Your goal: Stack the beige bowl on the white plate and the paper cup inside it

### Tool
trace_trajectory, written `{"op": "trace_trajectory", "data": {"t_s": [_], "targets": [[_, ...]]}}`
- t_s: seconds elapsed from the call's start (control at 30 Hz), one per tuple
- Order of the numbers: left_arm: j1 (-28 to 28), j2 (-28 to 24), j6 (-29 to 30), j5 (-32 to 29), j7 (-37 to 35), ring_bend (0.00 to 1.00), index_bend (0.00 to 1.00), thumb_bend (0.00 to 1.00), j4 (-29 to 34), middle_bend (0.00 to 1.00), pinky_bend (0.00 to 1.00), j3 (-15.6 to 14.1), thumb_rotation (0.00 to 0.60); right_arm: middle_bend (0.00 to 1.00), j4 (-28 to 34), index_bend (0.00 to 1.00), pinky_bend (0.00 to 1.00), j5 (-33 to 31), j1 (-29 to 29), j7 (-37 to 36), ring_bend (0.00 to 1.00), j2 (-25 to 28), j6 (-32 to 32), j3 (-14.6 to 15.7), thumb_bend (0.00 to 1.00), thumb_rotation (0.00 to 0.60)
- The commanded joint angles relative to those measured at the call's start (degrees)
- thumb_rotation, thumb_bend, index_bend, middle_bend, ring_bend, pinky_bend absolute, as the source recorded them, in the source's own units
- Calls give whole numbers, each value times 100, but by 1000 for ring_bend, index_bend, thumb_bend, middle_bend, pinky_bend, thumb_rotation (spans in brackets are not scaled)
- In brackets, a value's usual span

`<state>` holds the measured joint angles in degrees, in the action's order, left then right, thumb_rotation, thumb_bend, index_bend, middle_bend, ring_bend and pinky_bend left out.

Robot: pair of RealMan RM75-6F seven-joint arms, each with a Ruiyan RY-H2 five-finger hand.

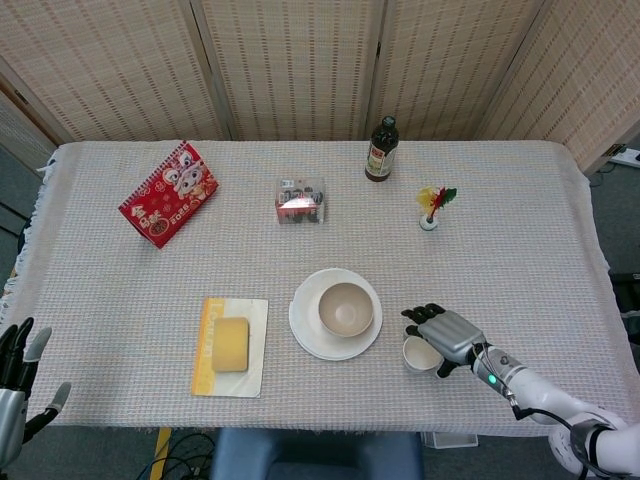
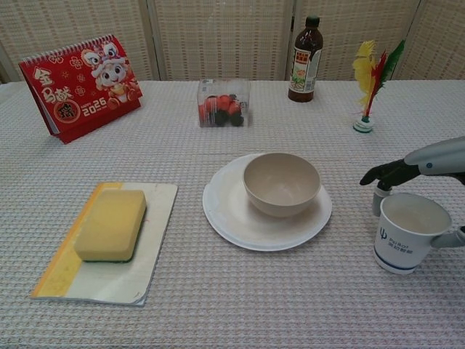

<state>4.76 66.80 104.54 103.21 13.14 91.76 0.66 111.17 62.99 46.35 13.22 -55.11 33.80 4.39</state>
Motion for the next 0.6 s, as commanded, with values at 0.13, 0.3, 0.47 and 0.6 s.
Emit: {"op": "trace_trajectory", "data": {"t_s": [0.13,0.3,0.47,0.6], "targets": [[-18,9,-50,-18,8,0,0,314,-1,0,261,3,600,0,423,293,0,183,-89,-280,0,462,258,-195,310,600],[-33,26,-90,-18,48,0,0,314,12,0,261,3,600,0,840,293,0,482,-183,-659,0,934,567,-512,310,600],[-48,26,-126,-14,44,0,0,314,17,0,261,-4,600,8,963,293,0,432,-97,-977,0,972,701,-894,304,600],[-45,-1,-100,-15,-23,0,0,314,15,0,261,-1,600,12,793,293,0,93,136,-910,0,582,665,-1104,296,600]]}}
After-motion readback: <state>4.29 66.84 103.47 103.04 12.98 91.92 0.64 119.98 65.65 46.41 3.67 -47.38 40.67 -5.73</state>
